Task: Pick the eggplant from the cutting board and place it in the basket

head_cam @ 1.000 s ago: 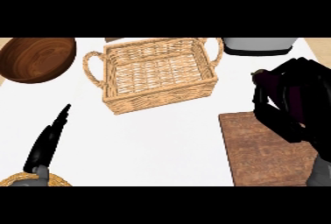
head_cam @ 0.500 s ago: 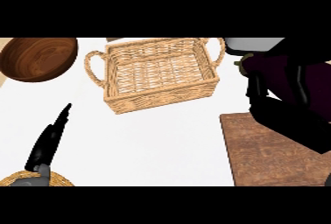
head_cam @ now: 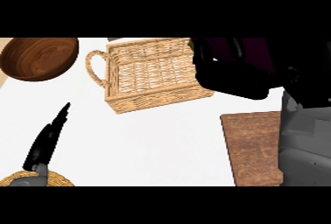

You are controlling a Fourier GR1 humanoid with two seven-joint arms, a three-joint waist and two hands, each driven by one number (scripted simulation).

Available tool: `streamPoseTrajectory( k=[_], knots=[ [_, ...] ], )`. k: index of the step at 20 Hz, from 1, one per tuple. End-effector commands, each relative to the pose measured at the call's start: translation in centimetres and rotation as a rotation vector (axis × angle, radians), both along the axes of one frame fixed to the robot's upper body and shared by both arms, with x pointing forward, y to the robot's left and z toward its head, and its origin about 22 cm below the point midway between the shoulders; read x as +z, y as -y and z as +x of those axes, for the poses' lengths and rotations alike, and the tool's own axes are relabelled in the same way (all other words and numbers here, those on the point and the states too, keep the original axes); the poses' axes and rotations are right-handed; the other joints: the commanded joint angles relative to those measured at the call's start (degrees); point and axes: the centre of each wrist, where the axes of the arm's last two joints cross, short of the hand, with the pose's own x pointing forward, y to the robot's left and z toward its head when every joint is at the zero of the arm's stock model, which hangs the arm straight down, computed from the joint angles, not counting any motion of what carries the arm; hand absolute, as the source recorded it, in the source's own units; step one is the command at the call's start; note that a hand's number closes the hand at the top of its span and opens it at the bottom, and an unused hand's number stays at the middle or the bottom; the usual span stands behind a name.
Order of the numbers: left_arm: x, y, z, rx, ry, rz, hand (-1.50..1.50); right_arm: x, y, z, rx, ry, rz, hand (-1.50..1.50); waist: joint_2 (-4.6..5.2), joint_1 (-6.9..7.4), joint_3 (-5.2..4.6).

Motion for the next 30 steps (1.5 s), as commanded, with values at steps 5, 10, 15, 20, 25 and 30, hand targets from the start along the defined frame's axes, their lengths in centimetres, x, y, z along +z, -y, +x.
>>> streamPoseTrajectory(
  k=[5, 10, 15, 20, 25, 30],
  knots=[
    [1.1, 0.0, -0.5, -0.002, 0.010, 0.007, 0.00, -1.1, -4.2, 4.3, 0.006, -0.108, -0.029, 1.50, 0.06, 0.35, 0.04],
    [0.8, 0.3, 0.1, 0.001, -0.010, -0.006, 0.00, -2.4, -7.9, 5.2, -0.039, -0.123, -0.052, 1.50, 0.13, 0.39, 0.02],
    [0.1, 0.1, 0.7, -0.005, 0.008, -0.003, 0.00, -4.6, -6.9, 9.5, -0.116, -0.117, -0.135, 1.50, 0.42, 0.30, -0.01],
    [-0.7, 2.0, 0.6, -0.012, 0.006, -0.005, 0.00, -7.8, -9.8, 9.1, -0.088, -0.171, -0.059, -1.50, 0.17, 0.36, 0.02],
    [0.3, 0.3, -1.1, -0.019, -0.003, 0.011, 0.00, -8.1, -10.5, 10.7, -0.080, -0.119, 0.007, -1.50, 0.16, 0.89, 0.04],
    [-0.4, 1.5, 0.2, -0.011, 0.010, -0.007, 0.00, -8.3, -8.9, 11.8, -0.167, -0.010, 0.207, -1.50, 0.32, 0.44, 0.05]
  ],
)
